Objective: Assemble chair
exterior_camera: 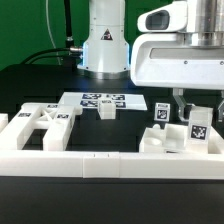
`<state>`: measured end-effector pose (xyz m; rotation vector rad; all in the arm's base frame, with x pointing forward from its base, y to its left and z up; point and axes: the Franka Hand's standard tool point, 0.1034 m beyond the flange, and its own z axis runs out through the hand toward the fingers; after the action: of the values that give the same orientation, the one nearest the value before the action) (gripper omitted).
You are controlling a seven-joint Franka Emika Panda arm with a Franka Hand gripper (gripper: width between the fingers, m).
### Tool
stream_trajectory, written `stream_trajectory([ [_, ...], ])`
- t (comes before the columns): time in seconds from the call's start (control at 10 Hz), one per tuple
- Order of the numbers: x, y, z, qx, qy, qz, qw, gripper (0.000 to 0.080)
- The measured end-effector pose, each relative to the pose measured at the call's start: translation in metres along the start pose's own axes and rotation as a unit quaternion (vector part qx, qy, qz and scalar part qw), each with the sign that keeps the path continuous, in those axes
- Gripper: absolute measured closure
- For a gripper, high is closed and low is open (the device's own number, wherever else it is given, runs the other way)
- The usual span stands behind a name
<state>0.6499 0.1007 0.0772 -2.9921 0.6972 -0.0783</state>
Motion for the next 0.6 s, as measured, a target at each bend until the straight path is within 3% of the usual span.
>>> stream_trajectory([
  [0.1,-0.001,-0.001,0.001,0.000,0.000,-0.002,1.000,0.0431],
  [0.2,-0.001,0.000,0.001,0.000,0.000,-0.002,1.000,0.0294],
  [0.3,0.000,0.000,-0.001,0.001,0.001,-0.011,1.000,0.0294],
  [0.4,0.001,0.004,-0.015,0.006,0.004,-0.036,0.999,0.0177],
  [0.6,-0.007,0.026,-0.038,0.012,0.002,-0.056,0.998,0.0158],
])
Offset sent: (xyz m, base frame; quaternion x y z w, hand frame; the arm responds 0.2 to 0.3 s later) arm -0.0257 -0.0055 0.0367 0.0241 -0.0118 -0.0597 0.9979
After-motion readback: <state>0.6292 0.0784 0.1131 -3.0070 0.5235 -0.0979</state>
